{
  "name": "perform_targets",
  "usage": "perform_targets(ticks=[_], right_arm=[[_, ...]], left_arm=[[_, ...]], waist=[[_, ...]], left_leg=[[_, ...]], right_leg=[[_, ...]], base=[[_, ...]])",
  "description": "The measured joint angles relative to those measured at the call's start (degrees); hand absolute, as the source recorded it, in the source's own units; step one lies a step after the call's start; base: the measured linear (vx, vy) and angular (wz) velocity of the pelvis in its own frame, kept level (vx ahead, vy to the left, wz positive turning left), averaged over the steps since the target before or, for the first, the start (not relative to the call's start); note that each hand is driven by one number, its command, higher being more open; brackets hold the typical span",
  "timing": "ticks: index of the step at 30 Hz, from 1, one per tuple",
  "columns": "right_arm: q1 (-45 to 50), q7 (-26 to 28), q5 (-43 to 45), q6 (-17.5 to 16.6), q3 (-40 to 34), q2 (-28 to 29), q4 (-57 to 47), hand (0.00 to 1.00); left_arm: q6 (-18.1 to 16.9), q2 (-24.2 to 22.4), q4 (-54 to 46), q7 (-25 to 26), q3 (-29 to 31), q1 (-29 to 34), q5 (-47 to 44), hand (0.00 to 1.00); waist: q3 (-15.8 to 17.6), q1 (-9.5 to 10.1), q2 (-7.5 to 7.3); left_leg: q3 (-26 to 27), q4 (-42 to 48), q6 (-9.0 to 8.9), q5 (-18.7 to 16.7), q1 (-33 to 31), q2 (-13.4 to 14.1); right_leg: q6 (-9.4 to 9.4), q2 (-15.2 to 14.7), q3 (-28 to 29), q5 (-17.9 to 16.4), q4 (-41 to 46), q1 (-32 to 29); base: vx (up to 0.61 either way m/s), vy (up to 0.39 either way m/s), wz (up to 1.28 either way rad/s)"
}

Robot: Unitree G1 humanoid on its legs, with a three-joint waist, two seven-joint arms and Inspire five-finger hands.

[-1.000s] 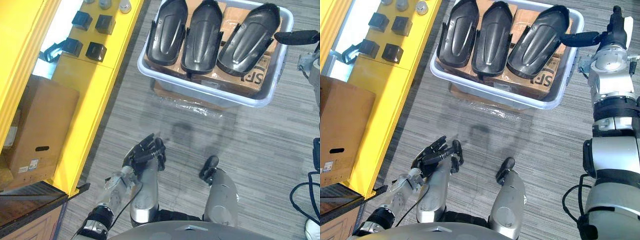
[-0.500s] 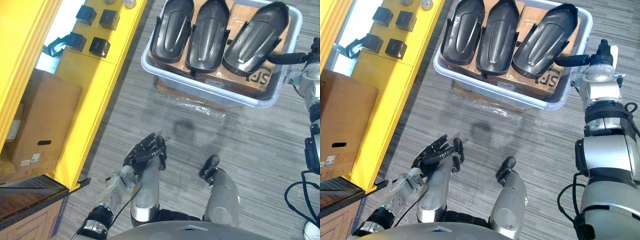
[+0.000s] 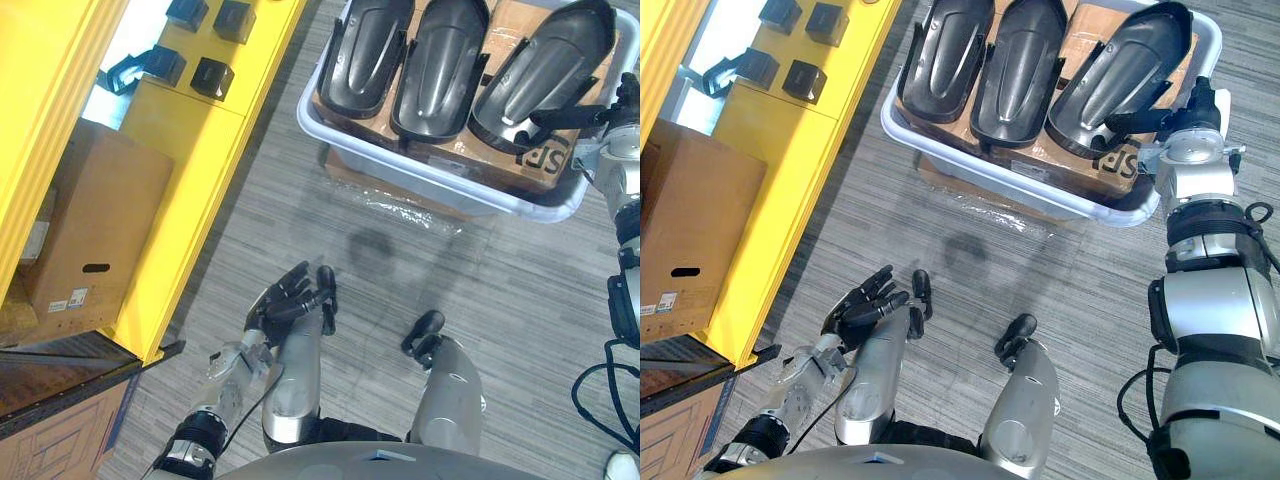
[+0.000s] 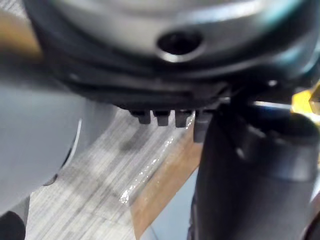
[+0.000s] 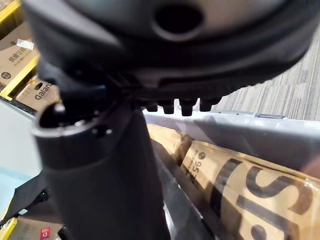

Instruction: Walk over and take three plastic housings, then place them on the shelf

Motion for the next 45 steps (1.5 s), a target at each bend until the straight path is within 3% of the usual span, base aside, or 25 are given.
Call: perform_targets(ticks=[10,14,29,32,36,41,43,45], right_arm=[[-0.53,-0.25,-2.94,4.58,0.65,-0.82,2.53,0.0],[-0.6,-0.31,-8.67,6.24,0.91,-0.75,4.13,0.0],[-1.24,-2.57,-11.85,9.3,-2.03,-0.63,5.84,0.0],[-1.24,-4.04,-13.86,8.73,-2.51,-0.63,5.66,0.0],[-1.02,-9.2,-17.36,8.16,-2.57,-0.53,2.0,0.0],[3.61,-14.94,-26.19,1.07,-6.78,-0.48,-11.6,0.0],[7.34,-16.84,-31.94,-3.07,-9.12,1.09,-19.16,0.0],[9.45,-17.89,-34.39,-5.11,-9.78,3.49,-23.17,0.0]], left_arm=[[-0.23,0.18,0.52,0.11,0.02,0.0,0.02,1.0],[-0.3,0.19,0.61,0.12,-0.01,0.01,0.02,1.0],[-0.13,0.23,0.99,1.21,0.47,0.93,-0.19,1.0],[-0.36,0.24,1.0,1.61,0.54,1.23,0.01,1.0],[-3.37,0.2,-0.36,4.23,-0.1,3.45,0.17,1.0],[-2.25,0.18,-15.85,10.45,0.61,9.03,-0.8,1.0],[-2.1,0.2,-24.9,12.66,2.39,9.1,-0.79,1.0],[-2.1,0.54,-29.44,13.59,3.22,7.16,-0.79,1.0]], waist=[[-0.06,0.03,0.09],[-0.1,0.07,0.16],[-0.2,-0.58,0.3],[-0.2,-0.77,0.29],[-0.14,-1.73,0.21],[0.12,-3.44,-0.2],[0.58,-4.34,-1.03],[0.32,-4.83,-2.12]], left_leg=[[-0.38,0.55,-0.04,-0.24,0.0,-0.05],[-0.49,0.56,-0.03,-0.28,0.0,-0.06],[-1.0,0.4,0.13,-0.21,1.27,-0.72],[-0.97,0.29,0.18,-0.16,1.42,-0.76],[-0.37,-0.83,0.12,-0.07,3.26,-0.81],[0.28,-4.55,-0.48,0.81,7.98,-1.41],[0.17,-7.16,-0.94,1.67,11.25,-1.51],[0.23,-9.25,-1.28,2.34,13.7,-1.54]], right_leg=[[0.05,-0.28,-0.25,-0.71,0.87,0.19],[0.07,-0.29,-0.45,-0.8,0.86,0.38],[0.09,-0.84,-1.14,-0.84,0.78,2.23],[0.14,-0.86,-1.14,-0.79,0.74,2.34],[0.33,-0.37,-0.81,-0.63,-0.21,3.6],[0.6,-0.02,-0.92,-0.44,-2.31,7.32],[0.73,0.64,-1.56,-0.29,-3.67,10.44],[0.82,0.95,-1.83,-0.2,-5.07,12.59]], base=[[0.0,-0.019,0.01],[0.0,-0.009,0.0],[-0.01,-0.005,0.01],[0.0,0.0,0.0],[0.01,-0.02,-0.05],[0.04,-0.022,-0.02],[0.06,-0.043,0.05],[0.05,-0.04,0.02]])
